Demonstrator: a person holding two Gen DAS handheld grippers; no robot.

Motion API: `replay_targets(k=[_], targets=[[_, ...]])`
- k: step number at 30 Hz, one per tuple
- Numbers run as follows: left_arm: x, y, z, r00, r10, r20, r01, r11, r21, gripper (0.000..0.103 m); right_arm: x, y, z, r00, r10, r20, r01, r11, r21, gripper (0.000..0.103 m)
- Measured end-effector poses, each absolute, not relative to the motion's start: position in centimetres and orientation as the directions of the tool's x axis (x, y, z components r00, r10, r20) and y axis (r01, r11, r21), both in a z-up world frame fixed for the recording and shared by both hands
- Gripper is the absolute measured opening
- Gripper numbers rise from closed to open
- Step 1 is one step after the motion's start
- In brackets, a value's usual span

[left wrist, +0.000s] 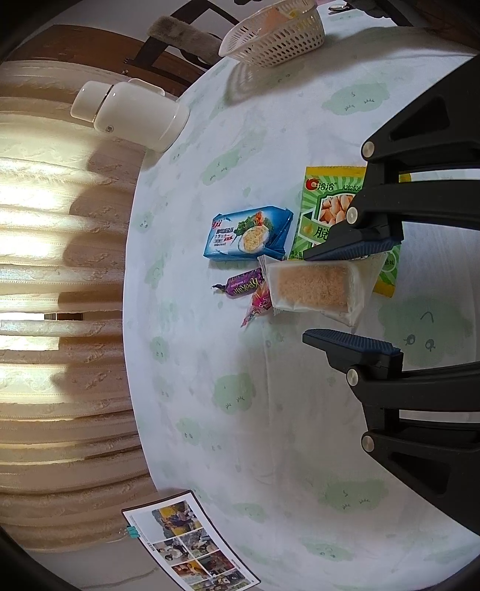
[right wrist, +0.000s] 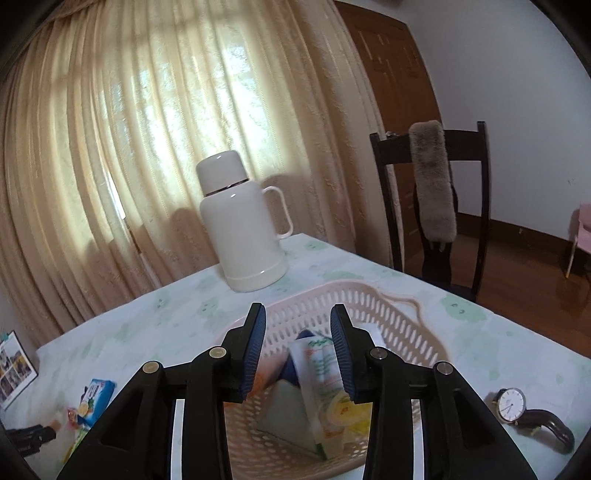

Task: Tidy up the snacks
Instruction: 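Carry the yellow jelly cup into the pink basket and open the right gripper, then carry the clear snack packet into the pink basket and open the left gripper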

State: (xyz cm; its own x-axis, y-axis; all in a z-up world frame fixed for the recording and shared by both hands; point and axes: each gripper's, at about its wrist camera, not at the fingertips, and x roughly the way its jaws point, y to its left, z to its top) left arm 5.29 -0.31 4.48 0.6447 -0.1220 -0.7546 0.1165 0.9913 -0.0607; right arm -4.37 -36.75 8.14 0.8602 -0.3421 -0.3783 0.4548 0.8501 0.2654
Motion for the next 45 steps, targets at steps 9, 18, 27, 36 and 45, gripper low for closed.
replay_targets(k=[9,18,27,36,45], targets=[[5.1,-2.2,5.5,0.622,-0.182,-0.762,0.162,0.981,-0.103,0.034,-6.0,-39.4,8.5,0.838,-0.408,-0.362,0.51,0.821,0.257,0.051],[4.4,-7.7,8.1,0.631,-0.236,-0.739,0.27,0.96,-0.076,0.034,-7.0,-41.4,7.6,0.829,-0.424,-0.366,0.533,0.797,0.285,0.052],[4.5,-15.4,10.6,0.621,-0.332,-0.71,0.409,0.91,-0.068,0.034,-6.6,-39.8,7.3,0.864,-0.358,-0.355,0.461,0.846,0.269,0.052],[5.3,-23.0,11.0,0.58,-0.401,-0.709,0.515,0.855,-0.062,0.034,-7.2,-39.3,7.3,0.883,-0.327,-0.337,0.429,0.853,0.296,0.052],[6.5,-28.4,10.7,0.468,-0.51,-0.722,0.605,0.78,-0.159,0.036,-8.3,-40.7,7.5,0.88,-0.356,-0.315,0.459,0.81,0.365,0.057]])
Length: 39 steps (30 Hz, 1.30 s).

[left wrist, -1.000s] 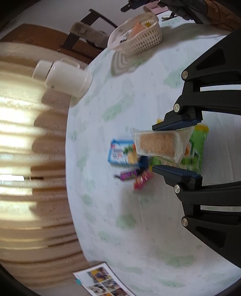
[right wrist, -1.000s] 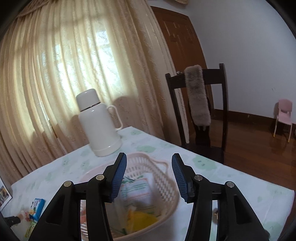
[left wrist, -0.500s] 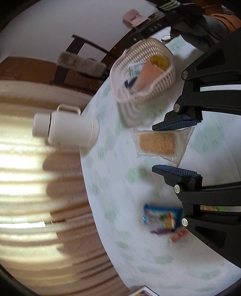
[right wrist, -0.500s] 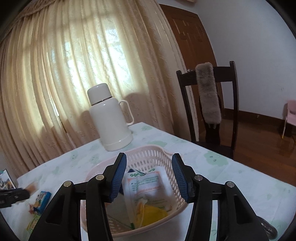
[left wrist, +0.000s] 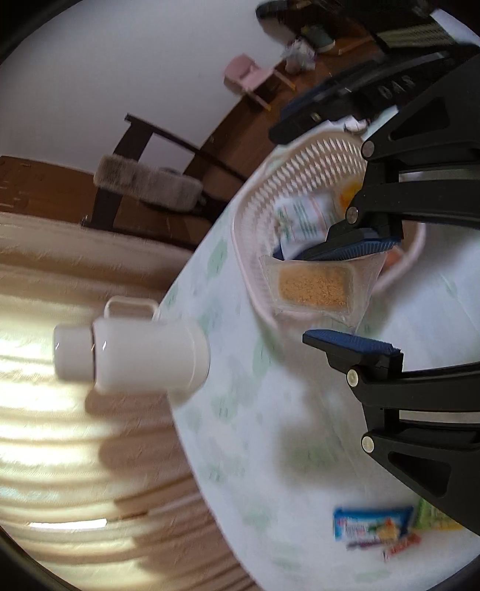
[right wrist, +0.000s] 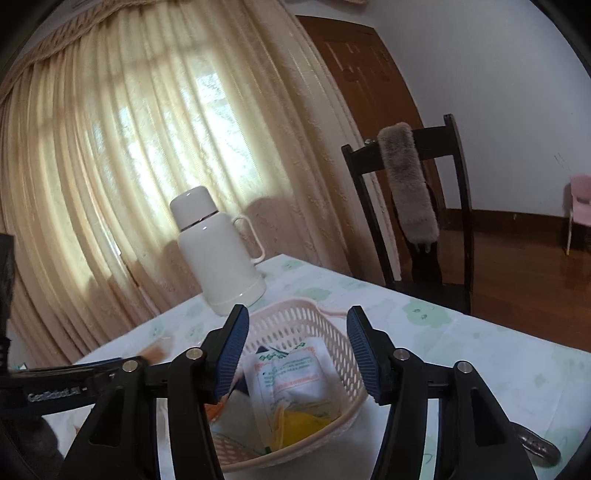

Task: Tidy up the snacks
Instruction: 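Carry the clear snack packet into the pink basket and open the left gripper, then move the open left gripper to the green peanut bag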

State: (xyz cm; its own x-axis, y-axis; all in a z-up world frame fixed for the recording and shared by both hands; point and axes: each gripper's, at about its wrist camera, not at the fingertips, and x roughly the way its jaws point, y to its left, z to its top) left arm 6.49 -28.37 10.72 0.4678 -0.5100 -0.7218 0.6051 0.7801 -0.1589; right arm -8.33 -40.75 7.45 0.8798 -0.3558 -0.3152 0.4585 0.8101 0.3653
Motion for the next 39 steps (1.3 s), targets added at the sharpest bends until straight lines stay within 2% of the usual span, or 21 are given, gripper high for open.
replay_targets(k=[1,2,4,5,10,22,30,39], targets=[[6.7,-28.6,10.7,0.45,-0.525,-0.723,0.611,0.771,-0.18,0.042,-8.3,-40.7,7.5,0.88,-0.355,-0.314,0.457,0.811,0.366,0.057],[6.9,-28.8,10.6,0.438,-0.535,-0.722,0.612,0.766,-0.197,0.053,-8.3,-40.7,7.5,0.881,-0.354,-0.313,0.456,0.812,0.365,0.057],[6.9,-28.7,10.4,0.443,-0.538,-0.717,0.598,0.773,-0.212,0.069,-8.3,-40.7,7.5,0.881,-0.354,-0.315,0.456,0.812,0.364,0.058],[7.0,-28.4,10.4,0.454,-0.536,-0.712,0.586,0.782,-0.215,0.07,-8.3,-40.7,7.5,0.881,-0.353,-0.315,0.456,0.812,0.364,0.058],[7.8,-27.1,9.8,0.488,-0.486,-0.725,0.528,0.826,-0.199,0.07,-8.3,-40.8,7.5,0.881,-0.35,-0.319,0.455,0.811,0.367,0.058],[7.1,-28.5,7.5,0.601,-0.299,-0.741,0.495,0.868,0.051,0.071,-8.4,-40.9,7.5,0.878,-0.351,-0.326,0.46,0.807,0.37,0.058],[6.4,-29.1,7.1,0.63,-0.281,-0.724,0.483,0.872,0.081,0.074,-8.5,-40.9,7.5,0.877,-0.353,-0.326,0.462,0.806,0.37,0.06],[6.6,-28.1,7.6,0.586,-0.312,-0.748,0.492,0.871,0.021,0.078,-8.4,-40.9,7.3,0.869,-0.371,-0.327,0.477,0.802,0.359,0.061]])
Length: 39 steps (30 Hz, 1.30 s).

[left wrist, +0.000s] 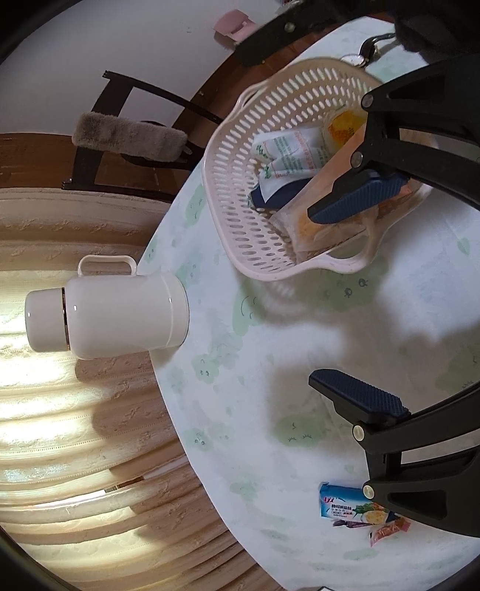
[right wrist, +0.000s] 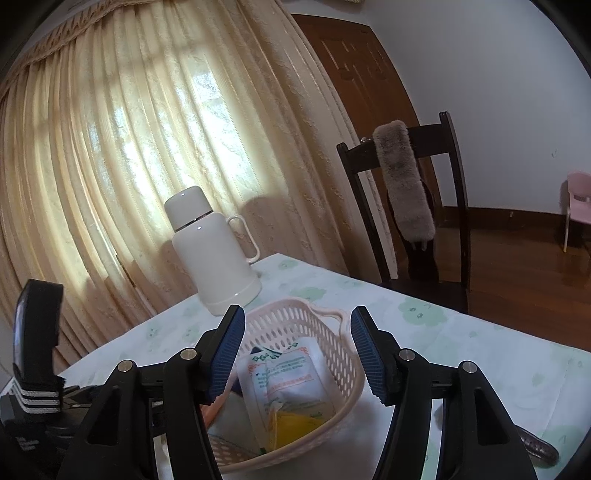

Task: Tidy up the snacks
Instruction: 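Move the open left gripper to the green peanut bag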

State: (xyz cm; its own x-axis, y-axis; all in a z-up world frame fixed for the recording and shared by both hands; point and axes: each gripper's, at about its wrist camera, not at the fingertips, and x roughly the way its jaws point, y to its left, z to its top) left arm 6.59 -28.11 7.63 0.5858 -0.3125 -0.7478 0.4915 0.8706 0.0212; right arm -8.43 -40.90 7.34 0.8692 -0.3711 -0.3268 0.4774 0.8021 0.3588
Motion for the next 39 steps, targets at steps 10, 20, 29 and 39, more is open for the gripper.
replay_targets(k=[10,20,29,39], targets=[[4.5,-24.5,9.2,0.611,-0.322,-0.723,0.476,0.88,0.01,0.079,-8.4,-40.5,7.4,0.861,-0.401,-0.314,0.495,0.802,0.333,0.061],[4.4,-17.6,9.8,0.646,-0.274,-0.713,0.371,0.928,-0.021,0.079,-8.3,-39.9,7.4,0.848,-0.431,-0.307,0.515,0.805,0.294,0.061],[5.2,-10.3,8.4,0.651,-0.194,-0.734,0.238,0.97,-0.046,0.079,-8.0,-39.1,7.4,0.842,-0.447,-0.301,0.521,0.817,0.246,0.062],[6.7,-3.8,4.5,0.583,-0.163,-0.796,0.13,0.986,-0.107,0.079,-7.7,-38.8,7.3,0.842,-0.443,-0.309,0.517,0.827,0.223,0.069]])
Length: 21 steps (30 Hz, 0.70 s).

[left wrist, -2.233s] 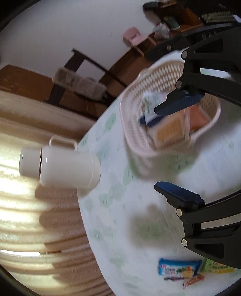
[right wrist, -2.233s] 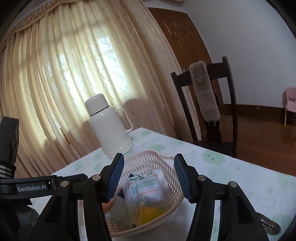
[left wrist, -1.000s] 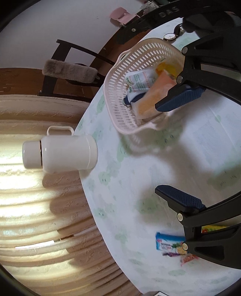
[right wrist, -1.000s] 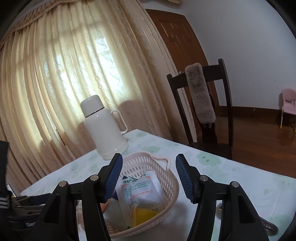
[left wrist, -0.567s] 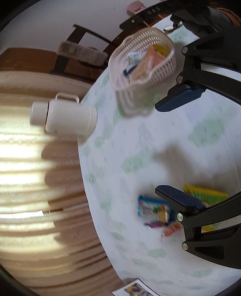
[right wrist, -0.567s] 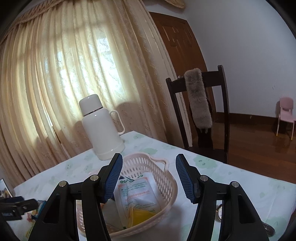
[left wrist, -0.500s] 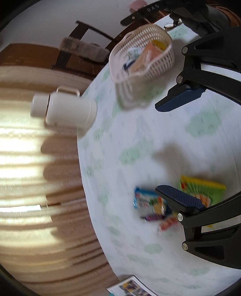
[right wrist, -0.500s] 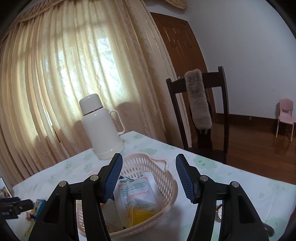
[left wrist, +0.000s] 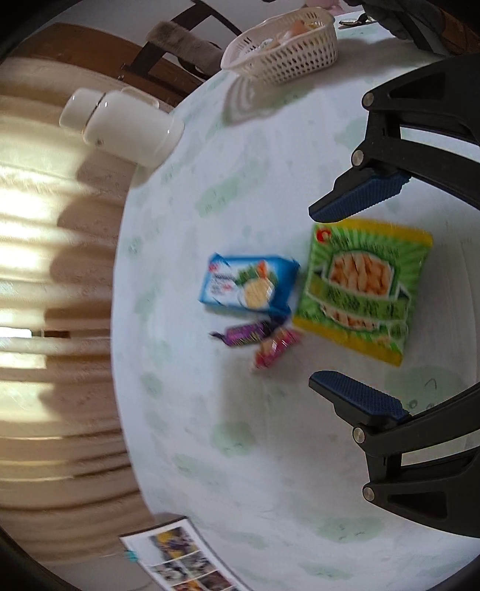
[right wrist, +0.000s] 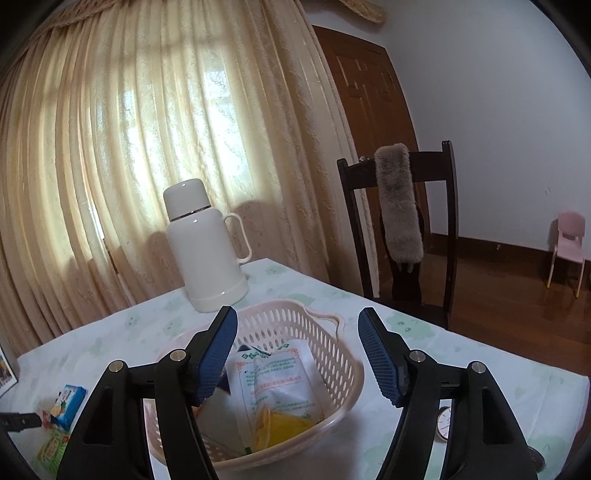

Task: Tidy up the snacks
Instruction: 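Move the open left gripper to the green peanut bag, then grasp the green peanut bag with the left gripper and lift it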

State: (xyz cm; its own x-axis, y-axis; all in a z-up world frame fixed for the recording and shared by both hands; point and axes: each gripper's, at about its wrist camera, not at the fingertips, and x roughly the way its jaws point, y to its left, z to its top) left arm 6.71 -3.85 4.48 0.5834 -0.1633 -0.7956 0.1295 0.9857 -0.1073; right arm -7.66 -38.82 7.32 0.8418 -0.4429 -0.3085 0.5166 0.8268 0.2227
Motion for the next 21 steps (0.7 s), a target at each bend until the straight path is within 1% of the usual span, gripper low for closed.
replay_targets(k=[4,7,10,14,21], targets=[[7.4,-3.3,2.8,0.551,-0.227,-0.803,0.161,0.973,-0.165,0.079,-7.5,-38.8,7.2,0.844,-0.434,-0.316,0.51,0.832,0.218,0.072],[8.2,-3.1,1.5,0.512,-0.243,-0.824,0.152,0.97,-0.191,0.079,-7.5,-38.7,7.1,0.846,-0.431,-0.315,0.506,0.834,0.218,0.075],[7.9,-3.5,1.3,0.516,-0.236,-0.823,0.17,0.97,-0.171,0.079,-7.4,-38.7,7.0,0.848,-0.425,-0.317,0.502,0.837,0.22,0.075],[7.5,-4.2,1.3,0.508,-0.282,-0.814,0.224,0.956,-0.192,0.079,-7.2,-38.6,6.9,0.852,-0.411,-0.324,0.49,0.844,0.219,0.078],[6.9,-5.1,1.1,0.513,-0.262,-0.818,0.262,0.955,-0.141,0.08,-7.2,-38.1,6.9,0.857,-0.404,-0.32,0.479,0.853,0.207,0.079]])
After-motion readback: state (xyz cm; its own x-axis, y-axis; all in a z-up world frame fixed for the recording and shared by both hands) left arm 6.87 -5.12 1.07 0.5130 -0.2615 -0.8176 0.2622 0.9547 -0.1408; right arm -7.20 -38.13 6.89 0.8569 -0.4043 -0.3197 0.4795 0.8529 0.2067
